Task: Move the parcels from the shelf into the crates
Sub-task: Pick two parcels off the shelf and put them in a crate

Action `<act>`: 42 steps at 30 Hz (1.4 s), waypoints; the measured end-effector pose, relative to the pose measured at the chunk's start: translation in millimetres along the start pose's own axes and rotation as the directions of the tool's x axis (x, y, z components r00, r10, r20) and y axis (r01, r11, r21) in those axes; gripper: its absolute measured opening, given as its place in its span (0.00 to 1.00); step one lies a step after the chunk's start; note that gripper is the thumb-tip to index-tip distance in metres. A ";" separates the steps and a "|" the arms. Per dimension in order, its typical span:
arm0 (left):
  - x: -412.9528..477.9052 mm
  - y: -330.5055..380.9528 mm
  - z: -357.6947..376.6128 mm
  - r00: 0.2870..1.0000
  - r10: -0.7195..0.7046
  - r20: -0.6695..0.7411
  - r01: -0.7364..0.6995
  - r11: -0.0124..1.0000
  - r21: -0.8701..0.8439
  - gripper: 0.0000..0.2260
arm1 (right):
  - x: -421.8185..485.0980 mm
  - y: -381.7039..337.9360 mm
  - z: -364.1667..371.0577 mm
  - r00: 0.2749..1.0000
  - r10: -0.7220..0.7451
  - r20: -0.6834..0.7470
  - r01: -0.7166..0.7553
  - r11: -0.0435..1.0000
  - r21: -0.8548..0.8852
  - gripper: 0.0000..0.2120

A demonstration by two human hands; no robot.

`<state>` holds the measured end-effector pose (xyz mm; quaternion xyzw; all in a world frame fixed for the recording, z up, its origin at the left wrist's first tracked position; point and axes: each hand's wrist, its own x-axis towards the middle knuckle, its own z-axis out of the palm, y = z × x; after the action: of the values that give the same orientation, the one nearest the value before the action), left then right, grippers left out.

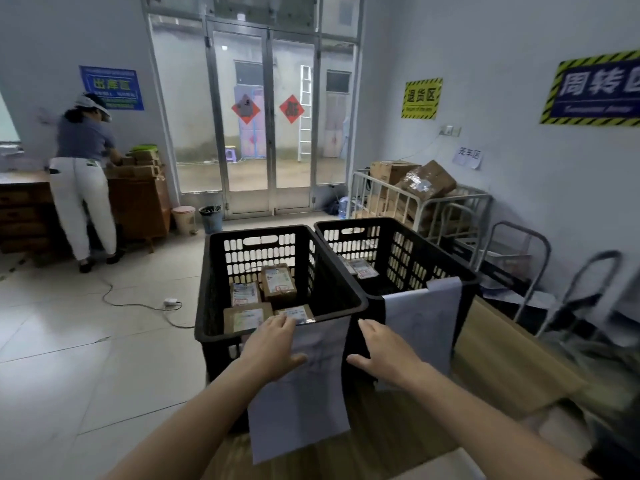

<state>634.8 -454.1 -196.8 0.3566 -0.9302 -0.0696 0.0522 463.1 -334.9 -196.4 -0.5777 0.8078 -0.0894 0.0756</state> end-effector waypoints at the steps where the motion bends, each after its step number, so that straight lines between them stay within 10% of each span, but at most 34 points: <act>1: -2.6 9.1 2.8 1.000 0.020 0.005 -0.020 1.000 -0.005 0.33 | -10.1 5.9 0.1 1.000 0.023 0.000 -0.023 1.000 -0.001 0.36; 22: -13.8 275.7 47.2 0.884 0.419 0.209 -0.429 0.903 0.007 0.24 | -262.1 184.0 -54.4 0.811 0.583 -0.056 -0.582 0.812 0.034 0.29; 42: -140.7 616.2 66.4 0.638 0.749 0.179 -0.754 0.654 -0.053 0.26 | -579.8 326.9 -101.8 0.558 0.809 -0.188 -0.803 0.583 0.126 0.33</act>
<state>324.8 99.9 -166.1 -0.0695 -0.9955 -0.0620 -0.0147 325.6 323.4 -162.3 -0.1300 0.9839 -0.1202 0.0237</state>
